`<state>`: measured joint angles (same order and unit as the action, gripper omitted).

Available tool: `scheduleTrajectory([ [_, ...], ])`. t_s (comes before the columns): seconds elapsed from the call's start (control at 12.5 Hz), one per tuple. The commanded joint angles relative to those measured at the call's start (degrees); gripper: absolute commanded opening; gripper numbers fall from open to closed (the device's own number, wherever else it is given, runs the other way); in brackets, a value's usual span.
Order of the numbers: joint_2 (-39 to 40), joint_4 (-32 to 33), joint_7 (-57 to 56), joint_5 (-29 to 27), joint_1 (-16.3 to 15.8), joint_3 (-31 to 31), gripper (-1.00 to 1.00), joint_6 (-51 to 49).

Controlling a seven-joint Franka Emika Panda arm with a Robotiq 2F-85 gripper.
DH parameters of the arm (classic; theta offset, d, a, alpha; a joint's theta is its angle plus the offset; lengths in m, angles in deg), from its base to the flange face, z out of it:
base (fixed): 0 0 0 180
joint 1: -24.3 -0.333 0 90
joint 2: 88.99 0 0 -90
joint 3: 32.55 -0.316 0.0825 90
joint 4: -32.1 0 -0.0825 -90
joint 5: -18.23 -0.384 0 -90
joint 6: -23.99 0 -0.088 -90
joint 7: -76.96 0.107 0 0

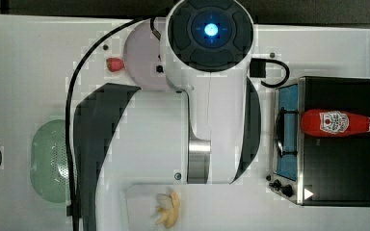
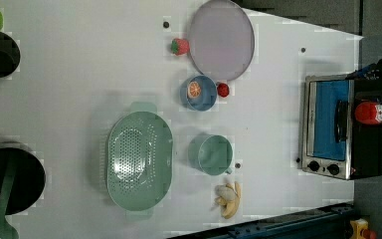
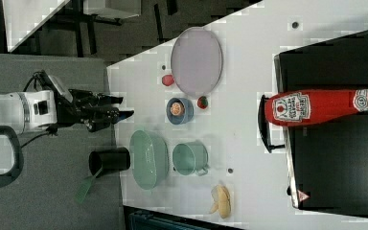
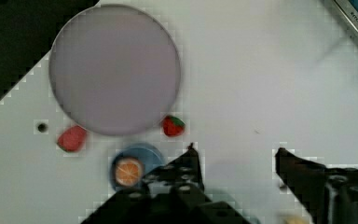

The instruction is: Pick Ketchup from oven and place it on table.

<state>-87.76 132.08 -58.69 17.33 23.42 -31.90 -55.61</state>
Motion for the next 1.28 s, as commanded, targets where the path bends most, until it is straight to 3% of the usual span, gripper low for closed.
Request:
scheduleTrajectory([
  [0.08,-16.0,5.5,2.8,1.3,1.6,2.7,0.58,-8.3],
  [0.24,-16.0,5.5,2.8,1.3,1.7,2.9,1.00,-8.2],
  [0.56,-15.3,5.5,2.8,1.4,3.1,6.7,1.00,-6.3],
  [1.28,-4.6,5.1,2.7,1.4,5.9,25.5,1.00,9.9],
])
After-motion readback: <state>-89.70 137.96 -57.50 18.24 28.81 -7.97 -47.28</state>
